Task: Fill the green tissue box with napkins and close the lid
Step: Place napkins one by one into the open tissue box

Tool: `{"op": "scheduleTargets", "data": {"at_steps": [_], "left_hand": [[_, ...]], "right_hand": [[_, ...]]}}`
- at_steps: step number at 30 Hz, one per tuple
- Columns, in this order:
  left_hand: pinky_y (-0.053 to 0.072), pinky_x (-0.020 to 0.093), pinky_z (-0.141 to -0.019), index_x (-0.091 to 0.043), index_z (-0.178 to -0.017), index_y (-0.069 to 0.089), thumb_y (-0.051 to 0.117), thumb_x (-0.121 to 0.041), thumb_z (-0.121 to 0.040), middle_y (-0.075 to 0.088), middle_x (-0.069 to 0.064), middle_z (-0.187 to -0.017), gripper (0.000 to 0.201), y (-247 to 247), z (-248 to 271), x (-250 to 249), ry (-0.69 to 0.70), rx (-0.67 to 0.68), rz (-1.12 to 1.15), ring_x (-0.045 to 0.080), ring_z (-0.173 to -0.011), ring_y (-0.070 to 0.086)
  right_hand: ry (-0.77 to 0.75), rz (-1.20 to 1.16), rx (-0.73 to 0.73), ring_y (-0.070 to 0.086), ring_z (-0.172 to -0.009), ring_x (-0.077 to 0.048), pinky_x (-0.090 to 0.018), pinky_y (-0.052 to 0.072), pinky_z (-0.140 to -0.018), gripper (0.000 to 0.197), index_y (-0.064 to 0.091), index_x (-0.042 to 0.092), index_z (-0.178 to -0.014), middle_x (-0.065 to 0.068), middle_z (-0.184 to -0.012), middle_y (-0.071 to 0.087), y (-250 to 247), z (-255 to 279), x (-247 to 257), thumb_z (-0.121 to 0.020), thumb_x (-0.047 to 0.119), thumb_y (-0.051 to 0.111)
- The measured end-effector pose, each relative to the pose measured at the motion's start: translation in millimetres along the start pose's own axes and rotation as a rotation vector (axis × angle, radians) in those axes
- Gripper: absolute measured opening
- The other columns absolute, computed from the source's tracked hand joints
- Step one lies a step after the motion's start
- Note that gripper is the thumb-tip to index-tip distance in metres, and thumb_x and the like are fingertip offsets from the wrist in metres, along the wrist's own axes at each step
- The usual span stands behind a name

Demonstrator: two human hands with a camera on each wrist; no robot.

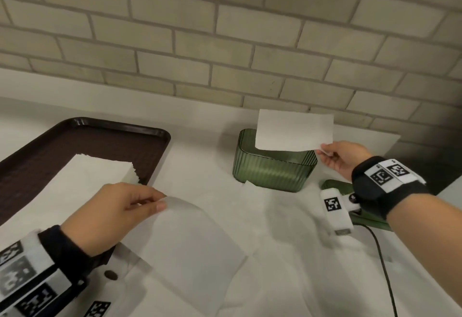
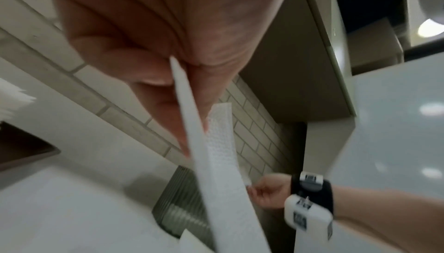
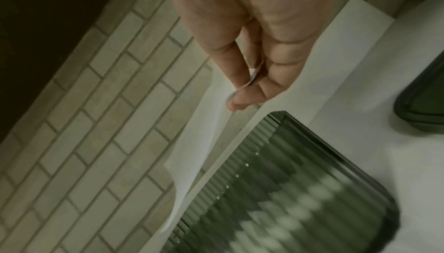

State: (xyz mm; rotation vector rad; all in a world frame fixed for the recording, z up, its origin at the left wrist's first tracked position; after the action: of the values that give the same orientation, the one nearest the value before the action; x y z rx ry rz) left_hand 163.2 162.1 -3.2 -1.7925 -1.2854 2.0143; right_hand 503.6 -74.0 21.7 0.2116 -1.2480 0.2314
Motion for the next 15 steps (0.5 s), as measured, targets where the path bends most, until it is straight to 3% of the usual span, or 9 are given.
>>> {"op": "scheduleTargets", "data": {"at_steps": [3,6,7,9,10,11,12,14,15], "left_hand": [[0.049,0.017,-0.073,-0.035,-0.078,0.075,0.064,-0.033,-0.082,0.073,-0.018,-0.08,0.012,-7,1,-3,0.002,-0.015,0.073,-0.004,-0.078,0.067],[0.053,0.024,-0.076,-0.035,-0.082,0.075,0.063,-0.065,-0.068,0.075,-0.01,-0.082,0.036,-14,3,-6,0.004,0.003,0.222,0.004,-0.077,0.07],[0.054,0.025,-0.075,-0.034,-0.082,0.075,0.064,-0.064,-0.068,0.075,-0.008,-0.081,0.034,-17,2,-4,-0.01,-0.016,0.254,0.006,-0.076,0.071],[0.054,0.018,-0.072,-0.035,-0.078,0.075,0.065,-0.036,-0.078,0.076,-0.007,-0.078,0.01,-23,-2,-5,-0.037,-0.045,0.262,0.007,-0.072,0.071],[0.053,0.012,-0.066,-0.036,-0.076,0.075,0.065,-0.027,-0.081,0.075,-0.007,-0.076,0.014,-28,-3,-7,-0.043,-0.071,0.274,0.005,-0.067,0.07],[0.05,0.008,-0.058,-0.037,-0.074,0.075,0.067,-0.032,-0.08,0.075,-0.008,-0.073,0.012,-32,-4,-5,-0.047,-0.084,0.278,0.002,-0.062,0.069],[0.048,0.006,-0.052,-0.039,-0.074,0.074,0.069,-0.05,-0.074,0.074,-0.009,-0.071,0.013,-36,-4,-8,-0.054,-0.082,0.294,0.001,-0.057,0.067],[0.048,0.009,-0.047,-0.042,-0.081,0.073,0.063,-0.084,-0.042,0.075,-0.009,-0.074,0.059,-43,-5,-7,-0.043,-0.067,0.281,0.004,-0.057,0.067],[0.049,0.012,-0.048,-0.042,-0.085,0.073,0.062,-0.087,-0.037,0.075,-0.008,-0.076,0.065,-45,-6,-4,-0.047,-0.082,0.28,0.008,-0.059,0.069]], "right_hand": [[0.061,0.037,-0.009,0.061,-0.06,-0.017,-0.017,0.051,-0.043,0.034,0.04,-0.002,-0.126,-0.011,-0.081,0.051,9,-6,-12,-0.094,-0.008,0.045],[0.107,0.239,0.033,0.062,-0.071,-0.02,-0.022,0.054,-0.052,0.039,0.037,-0.009,-0.133,-0.01,-0.079,0.053,25,-8,-16,-0.095,-0.006,0.044],[0.121,0.284,0.043,0.064,-0.083,-0.023,-0.022,0.054,-0.051,0.033,0.041,-0.009,-0.128,-0.011,-0.084,0.057,29,-11,-16,-0.095,-0.005,0.045],[0.175,0.36,0.045,0.063,-0.106,-0.027,-0.018,0.05,-0.042,0.02,0.046,-0.004,-0.115,-0.015,-0.11,0.064,35,-13,-17,-0.095,-0.004,0.047],[0.186,0.382,0.038,0.062,-0.11,-0.028,-0.018,0.049,-0.037,0.021,0.046,-0.003,-0.116,-0.017,-0.12,0.061,38,-17,-18,-0.095,-0.004,0.047],[0.18,0.402,0.032,0.065,-0.106,-0.028,-0.018,0.047,-0.033,0.027,0.046,-0.004,-0.121,-0.017,-0.12,0.061,41,-19,-17,-0.094,-0.005,0.047],[0.174,0.455,0.035,0.07,-0.09,-0.026,-0.018,0.044,-0.029,0.03,0.047,-0.004,-0.123,-0.016,-0.11,0.064,43,-22,-17,-0.093,-0.005,0.049],[0.15,0.613,0.03,0.063,-0.052,-0.019,-0.015,0.039,-0.027,0.02,0.055,-0.003,-0.111,-0.013,-0.081,0.061,44,-29,-17,-0.091,-0.003,0.056],[0.144,0.69,0.027,0.055,-0.041,-0.015,-0.014,0.038,-0.028,0.007,0.057,-0.001,-0.096,-0.011,-0.072,0.056,44,-31,-17,-0.089,-0.002,0.059]]}}
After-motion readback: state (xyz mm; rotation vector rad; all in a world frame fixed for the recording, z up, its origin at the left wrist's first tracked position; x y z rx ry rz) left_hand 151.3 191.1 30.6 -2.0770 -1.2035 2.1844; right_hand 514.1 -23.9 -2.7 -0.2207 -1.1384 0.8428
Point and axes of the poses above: each hand's wrist, its own z-axis away from the middle knuckle, its own y-axis out of the palm, x = y × z, the point moved 6 cm from there along -z, towards the middle knuckle
